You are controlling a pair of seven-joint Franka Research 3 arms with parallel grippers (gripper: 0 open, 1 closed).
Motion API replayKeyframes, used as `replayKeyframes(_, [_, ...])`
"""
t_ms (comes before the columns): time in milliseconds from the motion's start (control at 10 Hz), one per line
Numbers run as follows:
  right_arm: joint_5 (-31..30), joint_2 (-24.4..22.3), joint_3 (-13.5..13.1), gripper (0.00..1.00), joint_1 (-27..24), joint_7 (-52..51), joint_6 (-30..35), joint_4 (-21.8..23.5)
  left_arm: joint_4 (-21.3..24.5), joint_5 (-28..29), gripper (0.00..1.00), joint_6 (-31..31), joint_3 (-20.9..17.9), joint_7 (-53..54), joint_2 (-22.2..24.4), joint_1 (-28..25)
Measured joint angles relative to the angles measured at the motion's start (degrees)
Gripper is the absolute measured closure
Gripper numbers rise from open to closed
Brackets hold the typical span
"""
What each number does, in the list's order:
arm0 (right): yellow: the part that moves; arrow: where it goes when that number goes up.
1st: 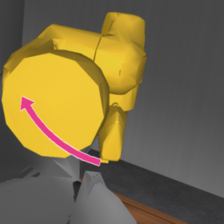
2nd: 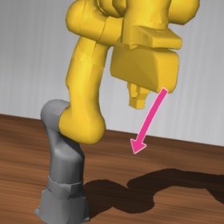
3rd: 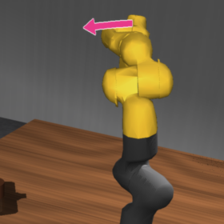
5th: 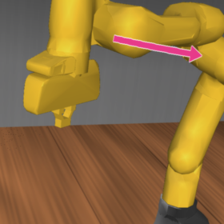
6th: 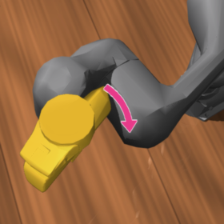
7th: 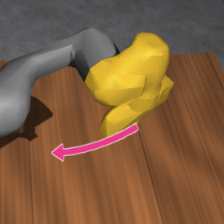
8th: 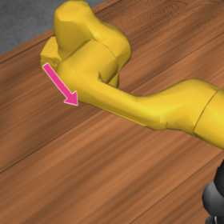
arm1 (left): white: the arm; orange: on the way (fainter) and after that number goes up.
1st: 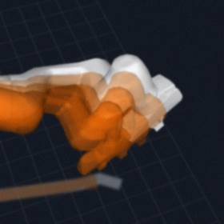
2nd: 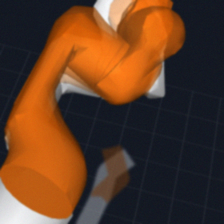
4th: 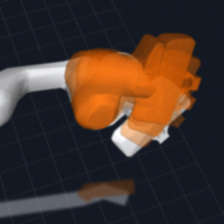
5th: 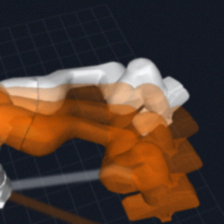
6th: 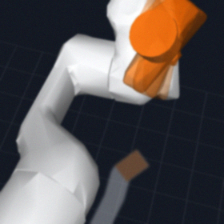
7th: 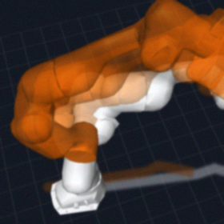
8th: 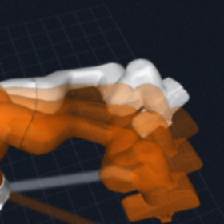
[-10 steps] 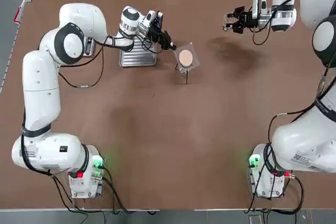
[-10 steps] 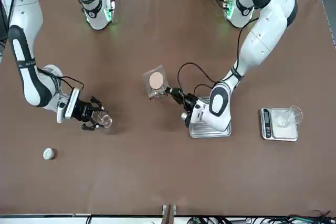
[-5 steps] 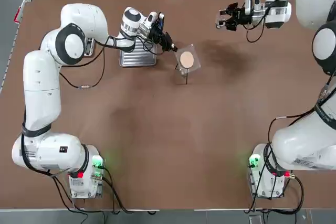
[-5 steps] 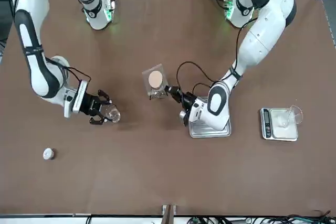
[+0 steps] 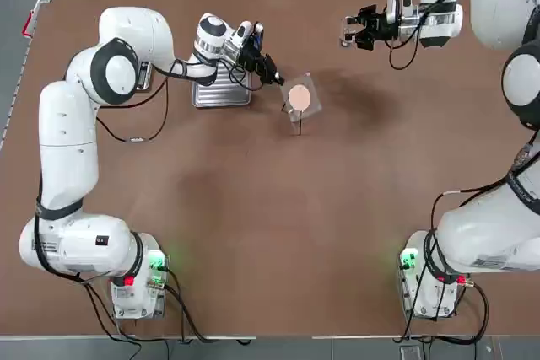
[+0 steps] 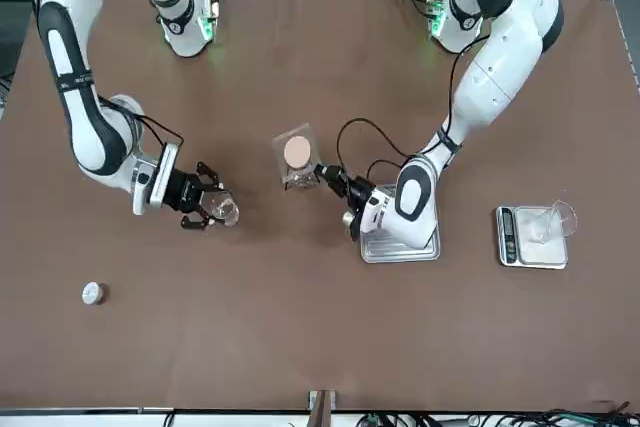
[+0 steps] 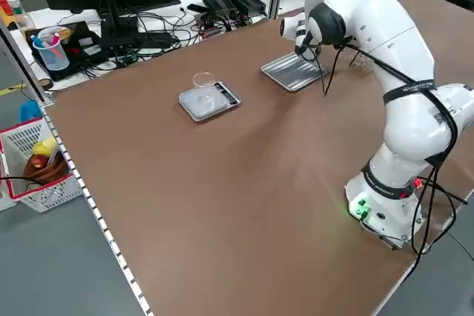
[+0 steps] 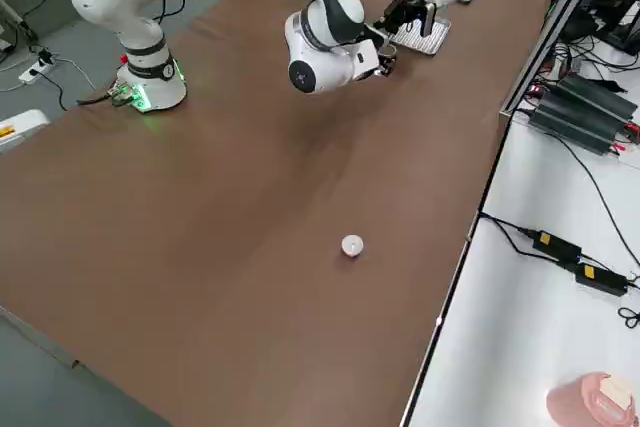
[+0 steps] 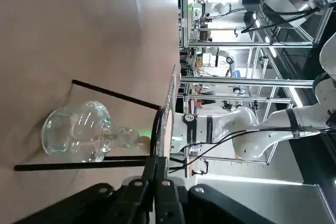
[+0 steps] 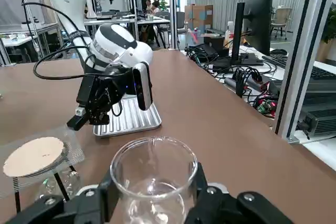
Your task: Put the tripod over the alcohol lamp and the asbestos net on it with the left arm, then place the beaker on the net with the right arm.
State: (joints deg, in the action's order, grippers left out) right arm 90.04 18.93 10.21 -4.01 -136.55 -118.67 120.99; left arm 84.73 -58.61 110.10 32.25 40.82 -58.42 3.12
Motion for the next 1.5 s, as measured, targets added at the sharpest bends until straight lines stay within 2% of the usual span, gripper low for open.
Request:
replayKeyframes(500, [2.04, -1.25, 0.01, 0.42, 2.28, 1.02, -2.03, 1.36, 0.0, 0.0, 0.95, 0.0, -0.15, 0.04, 0.0, 0.03])
replayKeyframes(700, [3.43, -1.94, 0.02, 0.42, 3.86, 1.06, -2.68, 2.17, 0.0, 0.0, 0.91, 0.0, -0.16, 0.05, 0.0, 0.03])
replayKeyframes(1000, [4.6, -2.73, 0.02, 0.42, 4.48, 1.13, -3.21, 3.03, -0.02, 0.0, 0.77, 0.0, -0.17, 0.04, 0.0, 0.03])
replayKeyframes(1300, [7.75, -4.09, 0.06, 0.42, 7.55, 1.15, -4.7, 4.55, -0.52, 0.0, 0.32, 0.07, -0.25, 0.03, 0.07, -0.19])
replayKeyframes(1500, [10.15, -4.61, 0.08, 0.42, 10.27, 1.15, -6.81, 5.63, -0.8, 0.0, 0.02, 0.19, -1.79, -0.11, 1.06, -0.17])
